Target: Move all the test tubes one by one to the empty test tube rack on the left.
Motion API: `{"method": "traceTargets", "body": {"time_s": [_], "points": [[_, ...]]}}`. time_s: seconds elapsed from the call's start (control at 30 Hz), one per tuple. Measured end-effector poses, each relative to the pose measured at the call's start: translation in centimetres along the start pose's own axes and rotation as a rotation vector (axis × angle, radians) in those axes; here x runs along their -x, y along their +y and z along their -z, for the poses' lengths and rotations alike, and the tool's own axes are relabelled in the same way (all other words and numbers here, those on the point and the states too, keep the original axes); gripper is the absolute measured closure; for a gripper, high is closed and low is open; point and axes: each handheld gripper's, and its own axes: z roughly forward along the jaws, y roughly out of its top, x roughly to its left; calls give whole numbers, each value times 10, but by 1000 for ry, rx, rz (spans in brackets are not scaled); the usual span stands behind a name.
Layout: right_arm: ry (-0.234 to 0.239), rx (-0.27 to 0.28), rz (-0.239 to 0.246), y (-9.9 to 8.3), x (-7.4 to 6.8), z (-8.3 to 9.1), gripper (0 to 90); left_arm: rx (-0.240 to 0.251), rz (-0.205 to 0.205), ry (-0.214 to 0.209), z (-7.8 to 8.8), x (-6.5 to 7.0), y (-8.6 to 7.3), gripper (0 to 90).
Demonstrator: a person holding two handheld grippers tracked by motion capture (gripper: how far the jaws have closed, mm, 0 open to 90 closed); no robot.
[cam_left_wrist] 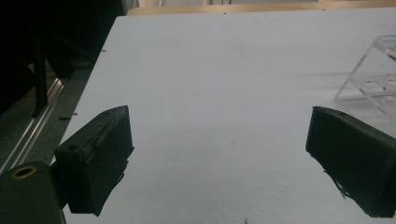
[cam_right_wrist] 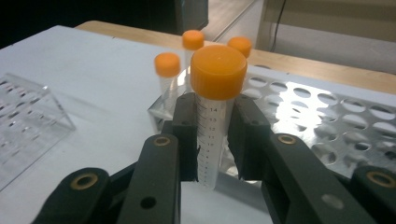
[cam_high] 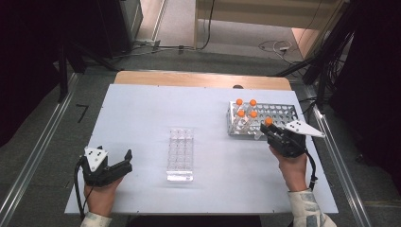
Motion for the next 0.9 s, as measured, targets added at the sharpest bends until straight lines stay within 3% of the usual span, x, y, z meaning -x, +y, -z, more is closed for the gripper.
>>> {"method": "traceTargets", "body": {"time_s": [0.17, 0.3, 0.53, 0.73, 0.9], "points": [[46, -23, 19, -5, -16, -3, 714, 0, 0, -29, 3, 5, 1, 71], [87, -35, 42, -7, -32, -6, 715, -5, -28, -39, 5, 12, 2, 93], [160, -43, 72, -8, -55, -11, 715, -6, -44, -118, 9, 27, 6, 94], [194, -53, 97, -9, -69, -14, 714, 3, -64, -179, 13, 42, 11, 115], [215, -62, 111, -11, -77, -16, 715, 0, -53, -228, 15, 51, 15, 129]]}}
